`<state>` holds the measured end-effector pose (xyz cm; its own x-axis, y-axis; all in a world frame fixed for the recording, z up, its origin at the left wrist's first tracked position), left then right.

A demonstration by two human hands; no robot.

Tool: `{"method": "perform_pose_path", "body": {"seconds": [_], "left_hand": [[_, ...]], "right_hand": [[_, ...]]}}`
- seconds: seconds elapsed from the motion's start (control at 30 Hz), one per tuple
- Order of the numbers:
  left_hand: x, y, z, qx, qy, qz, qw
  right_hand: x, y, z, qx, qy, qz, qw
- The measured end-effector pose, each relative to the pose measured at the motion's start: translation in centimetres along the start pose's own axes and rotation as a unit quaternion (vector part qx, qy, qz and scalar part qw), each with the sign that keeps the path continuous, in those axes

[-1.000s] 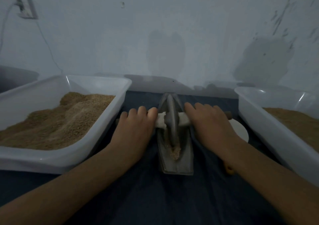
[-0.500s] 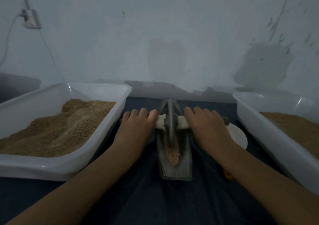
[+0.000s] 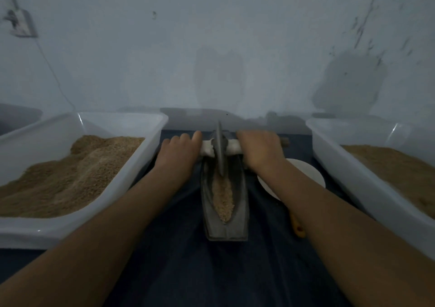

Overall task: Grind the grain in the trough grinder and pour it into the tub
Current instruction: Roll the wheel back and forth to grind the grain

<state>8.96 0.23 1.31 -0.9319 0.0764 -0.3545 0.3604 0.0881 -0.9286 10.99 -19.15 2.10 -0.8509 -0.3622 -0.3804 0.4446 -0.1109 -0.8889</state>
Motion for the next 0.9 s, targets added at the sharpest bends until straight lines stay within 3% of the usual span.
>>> {"method": "perform_pose_path", "body": {"seconds": [0.13,0.37,0.53,0.67,0.77,0.9], "left_hand": [[2.2,-0.1,-0.3,-0.015,0.014,0.014,1.0],[8.0,-0.4,-1.4,-0.072,0.101,0.182,0.975],[4.9,-0.2,-0.7,-0.053,0.058,0.089,0.993],[0.6,-0.1,0.5,-0.044,0.002,0.051,0.998],[0.2,0.2,0.6,-0.026,-0.013,0.056,0.998],[4.0,0.8,-0.4,-0.037,0.015,0.091,0.995]], "right_hand": [[2.2,-0.2,-0.5,0.009,-0.023,0.039,0.999],[10.8,-1.2,-1.3,0.037,-0.083,0.147,0.985],[7.0,-0.4,-0.9,0.03,-0.066,0.06,0.996],[1.1,0.4,0.1,-0.021,0.014,0.001,1.0],[0.1,0.7,0.0,-0.027,0.029,0.012,0.999],[4.6,-0.1,-1.2,0.046,-0.028,0.073,0.996]]}}
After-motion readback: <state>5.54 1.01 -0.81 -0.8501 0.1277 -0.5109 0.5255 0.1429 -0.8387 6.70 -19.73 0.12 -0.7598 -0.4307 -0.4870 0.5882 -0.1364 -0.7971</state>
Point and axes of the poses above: each hand's wrist, its own x-axis away from the middle knuckle, its own y-axis out of the palm, z = x × y, the point moved 1 cm from there along -x, towards the middle knuckle, and after that the axes turned 11 degrees about -y, right-handed, at the moved point
